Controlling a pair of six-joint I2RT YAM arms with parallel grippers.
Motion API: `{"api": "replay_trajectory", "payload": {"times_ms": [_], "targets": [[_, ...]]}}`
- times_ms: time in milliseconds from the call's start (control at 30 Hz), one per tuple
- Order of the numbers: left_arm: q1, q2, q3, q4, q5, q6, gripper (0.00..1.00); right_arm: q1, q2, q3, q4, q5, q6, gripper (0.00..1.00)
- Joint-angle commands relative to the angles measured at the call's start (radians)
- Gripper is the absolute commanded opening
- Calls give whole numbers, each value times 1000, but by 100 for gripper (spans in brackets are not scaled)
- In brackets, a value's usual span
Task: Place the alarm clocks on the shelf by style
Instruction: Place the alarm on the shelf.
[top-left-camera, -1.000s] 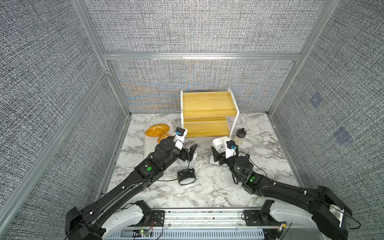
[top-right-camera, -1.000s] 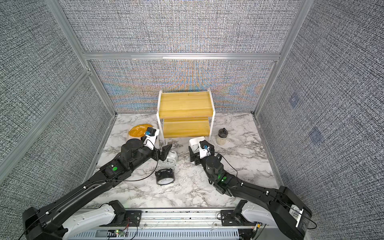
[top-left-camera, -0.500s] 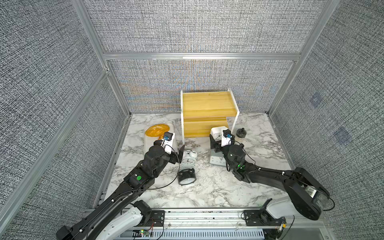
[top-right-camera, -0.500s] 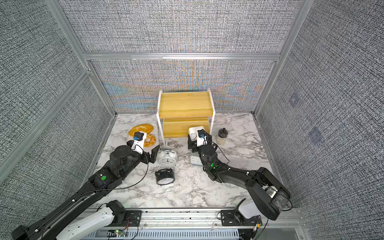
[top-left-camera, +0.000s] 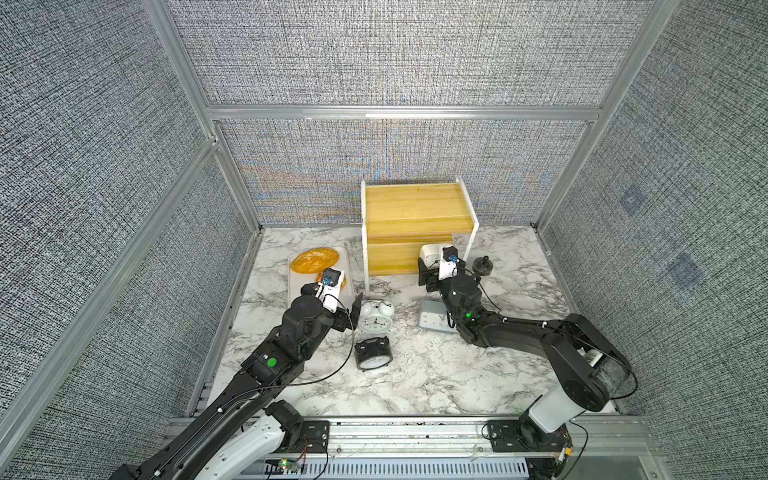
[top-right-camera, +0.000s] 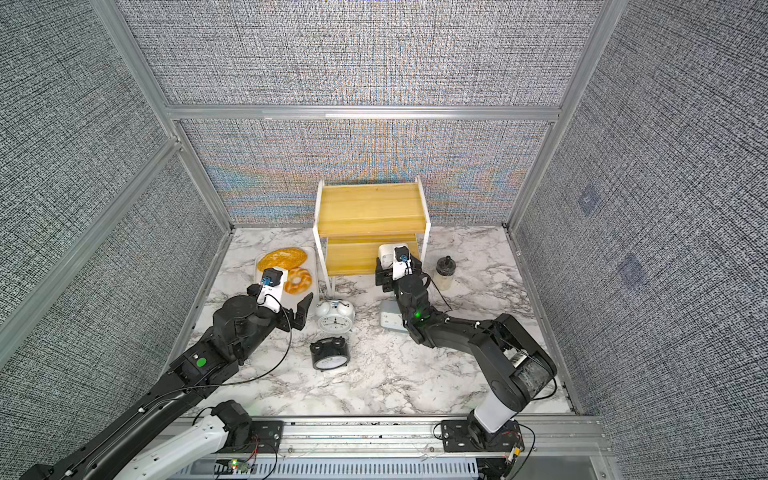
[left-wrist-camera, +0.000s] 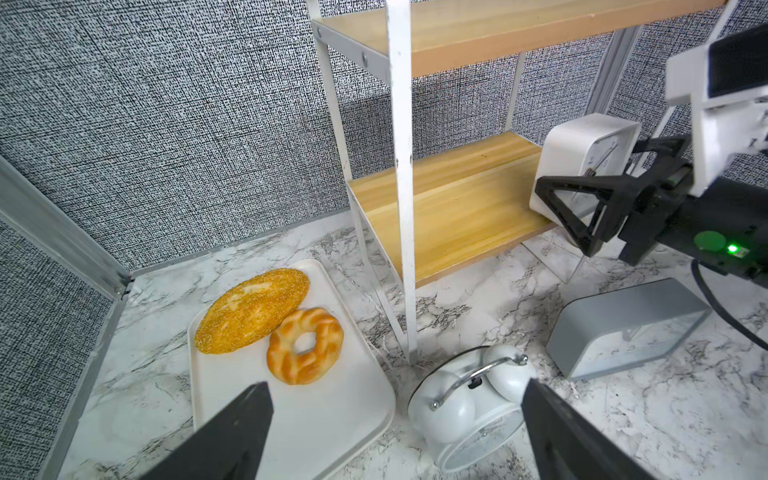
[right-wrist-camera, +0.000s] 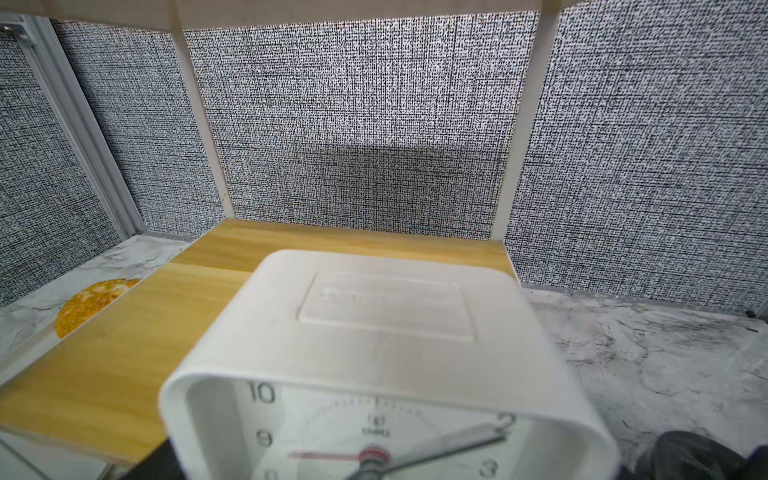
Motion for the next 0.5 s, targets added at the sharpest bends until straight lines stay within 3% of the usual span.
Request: {"api": "replay_trajectory", "payload": {"times_ms": [0, 467], "targets": [[3, -3, -4, 3, 1, 2, 100, -8, 20, 23, 36, -11, 14, 70], [3, -16, -17, 2, 0, 2, 100, -22, 61, 76, 3, -13, 25, 70]]}}
